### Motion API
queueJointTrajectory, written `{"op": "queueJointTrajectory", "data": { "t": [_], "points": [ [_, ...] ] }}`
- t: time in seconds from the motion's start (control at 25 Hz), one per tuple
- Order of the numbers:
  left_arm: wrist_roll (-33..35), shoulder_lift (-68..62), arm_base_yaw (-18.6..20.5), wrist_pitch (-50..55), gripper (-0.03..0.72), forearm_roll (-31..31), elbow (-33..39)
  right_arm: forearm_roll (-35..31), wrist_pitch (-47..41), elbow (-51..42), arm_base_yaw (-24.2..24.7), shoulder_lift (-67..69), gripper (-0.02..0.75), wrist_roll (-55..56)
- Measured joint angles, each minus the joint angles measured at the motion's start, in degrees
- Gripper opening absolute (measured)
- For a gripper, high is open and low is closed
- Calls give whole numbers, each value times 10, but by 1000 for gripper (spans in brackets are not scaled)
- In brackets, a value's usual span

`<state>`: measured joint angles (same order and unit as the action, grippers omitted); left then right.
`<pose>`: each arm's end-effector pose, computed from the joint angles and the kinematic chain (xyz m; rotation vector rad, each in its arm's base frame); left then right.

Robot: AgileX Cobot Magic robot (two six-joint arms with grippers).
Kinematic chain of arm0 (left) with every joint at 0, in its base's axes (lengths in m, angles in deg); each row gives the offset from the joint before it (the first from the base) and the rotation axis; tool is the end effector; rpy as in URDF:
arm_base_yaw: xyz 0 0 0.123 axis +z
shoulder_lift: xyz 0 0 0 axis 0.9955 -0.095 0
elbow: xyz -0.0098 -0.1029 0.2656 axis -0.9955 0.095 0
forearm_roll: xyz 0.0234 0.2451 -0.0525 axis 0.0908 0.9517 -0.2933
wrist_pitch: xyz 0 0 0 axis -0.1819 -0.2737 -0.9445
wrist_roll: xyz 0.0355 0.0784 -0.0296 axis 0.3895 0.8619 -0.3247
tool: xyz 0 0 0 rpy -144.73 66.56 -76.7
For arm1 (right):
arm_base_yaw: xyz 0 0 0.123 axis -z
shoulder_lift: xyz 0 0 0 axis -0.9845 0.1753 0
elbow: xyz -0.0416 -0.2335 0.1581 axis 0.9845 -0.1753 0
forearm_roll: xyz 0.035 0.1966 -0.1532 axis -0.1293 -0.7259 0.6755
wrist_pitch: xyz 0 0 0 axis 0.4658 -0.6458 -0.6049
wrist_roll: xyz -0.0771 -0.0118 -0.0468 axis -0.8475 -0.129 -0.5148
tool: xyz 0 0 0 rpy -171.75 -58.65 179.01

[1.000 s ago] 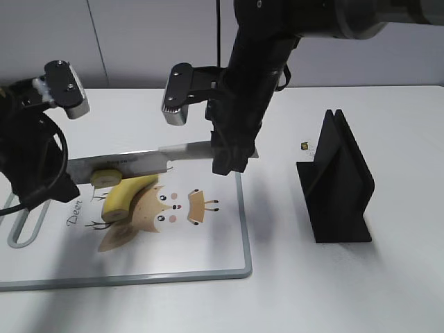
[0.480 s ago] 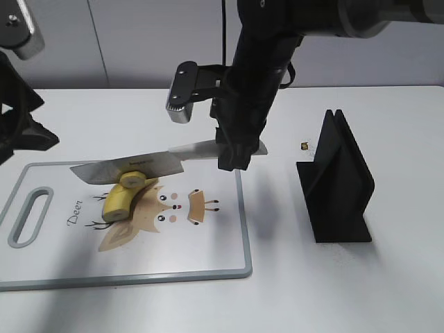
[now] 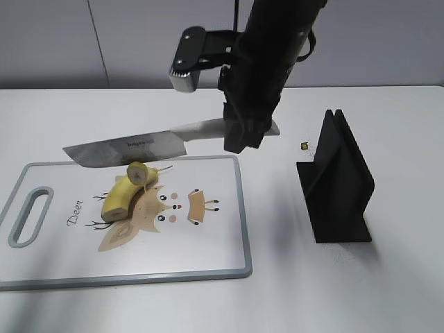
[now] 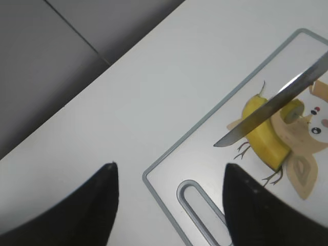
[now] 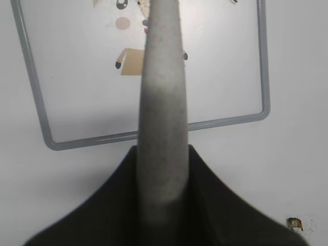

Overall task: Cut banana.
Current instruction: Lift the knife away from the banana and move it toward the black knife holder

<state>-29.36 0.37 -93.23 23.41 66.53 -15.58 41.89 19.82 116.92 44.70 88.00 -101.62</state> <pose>0.2084 -0.0471 0.3454 0.8843 2.1072 0.0248 0.3341 0.2582 0.2420 -1.8726 2.1474 0.2559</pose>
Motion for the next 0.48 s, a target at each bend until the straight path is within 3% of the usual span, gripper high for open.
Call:
{"op": "queueJointTrajectory", "data": {
  "t": [0.2,0.48],
  "points": [
    [-91,63,8,48,613,47,0,-11,-41,0,0,-55,160,31],
    [-249,124,9,172,596,198,0,-11,-78,0,0,-106,160,134]
  ]
}}
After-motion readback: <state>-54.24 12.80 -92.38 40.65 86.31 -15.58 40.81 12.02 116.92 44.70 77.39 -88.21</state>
